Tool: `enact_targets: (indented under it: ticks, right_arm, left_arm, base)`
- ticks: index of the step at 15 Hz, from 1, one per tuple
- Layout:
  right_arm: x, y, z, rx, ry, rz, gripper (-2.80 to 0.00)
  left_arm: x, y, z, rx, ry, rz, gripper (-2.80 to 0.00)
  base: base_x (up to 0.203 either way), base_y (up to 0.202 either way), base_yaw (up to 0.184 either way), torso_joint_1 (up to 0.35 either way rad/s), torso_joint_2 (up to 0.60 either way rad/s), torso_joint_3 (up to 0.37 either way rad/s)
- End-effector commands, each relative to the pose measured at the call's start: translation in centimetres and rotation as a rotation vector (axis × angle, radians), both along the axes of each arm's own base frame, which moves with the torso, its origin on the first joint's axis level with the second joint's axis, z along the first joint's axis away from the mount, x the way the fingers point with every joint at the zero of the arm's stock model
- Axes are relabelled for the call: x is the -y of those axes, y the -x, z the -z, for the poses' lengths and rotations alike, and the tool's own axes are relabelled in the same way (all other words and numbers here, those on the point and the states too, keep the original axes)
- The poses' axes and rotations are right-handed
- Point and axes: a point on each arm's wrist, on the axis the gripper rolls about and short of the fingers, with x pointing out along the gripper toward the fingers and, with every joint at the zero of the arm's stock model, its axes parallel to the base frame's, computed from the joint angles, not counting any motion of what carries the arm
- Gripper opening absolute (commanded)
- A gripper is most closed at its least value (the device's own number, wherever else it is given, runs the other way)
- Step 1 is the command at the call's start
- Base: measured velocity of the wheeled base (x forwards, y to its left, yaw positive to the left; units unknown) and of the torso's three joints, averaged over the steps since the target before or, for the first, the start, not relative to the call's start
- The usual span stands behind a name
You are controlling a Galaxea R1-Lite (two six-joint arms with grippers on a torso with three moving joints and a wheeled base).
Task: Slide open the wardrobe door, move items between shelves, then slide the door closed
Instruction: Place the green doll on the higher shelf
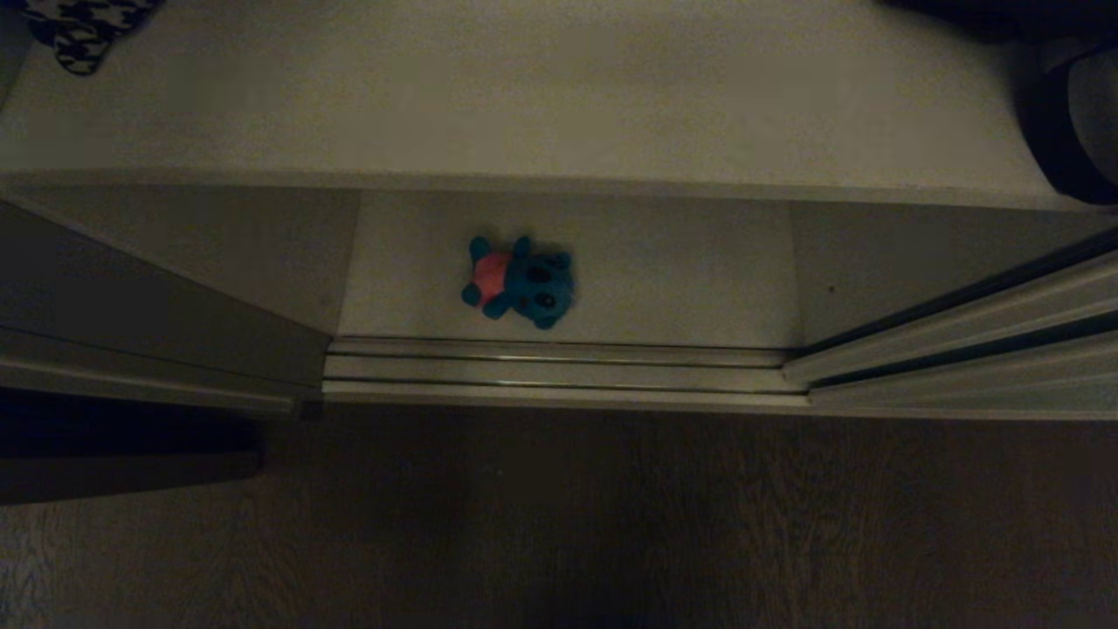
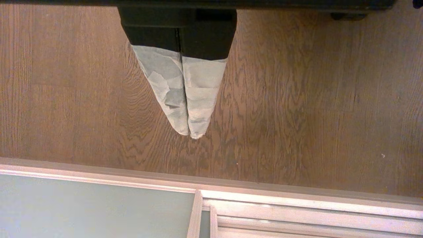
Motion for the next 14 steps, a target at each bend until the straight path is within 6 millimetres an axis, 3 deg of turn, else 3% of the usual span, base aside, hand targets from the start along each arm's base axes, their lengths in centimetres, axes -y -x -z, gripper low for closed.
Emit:
enact_targets:
  ticks: [1,4,10,11,14]
  right_arm:
    - [0.0,0.0,0.0,0.004,0.000,-0.002,-2.80]
    - [0.0,0.0,0.0,0.004,0.000,-0.002,-2.80]
    - [0.0,0.0,0.0,0.004,0.000,-0.001,-2.80]
    - [0.0,0.0,0.0,0.004,0.000,0.000,-2.80]
    - [0.0,0.0,0.0,0.004,0.000,-0.002,-2.80]
  left_arm:
    - [-1.2,3.1,-0.9,0.029,0.015,0.002,0.00]
    - [-2.9,7.5,0.1,-0.083,-0.004,0.010,0.00]
    - [-6.2,16.3,7.4,-0.456,-0.015,0.050,0.00]
    - [-6.7,17.9,8.4,-0.515,-0.003,0.063,-2.80]
    - [-8.2,22.0,11.0,-0.646,0.020,0.088,-2.80]
  base:
    - [0.000,0.000,0.000,0.000,0.00,0.000]
    - [0.000,0.000,0.000,0.000,0.00,0.000]
    - [0.000,0.000,0.000,0.000,0.00,0.000]
    - [0.000,0.000,0.000,0.000,0.00,0.000]
    - [0.000,0.000,0.000,0.000,0.00,0.000]
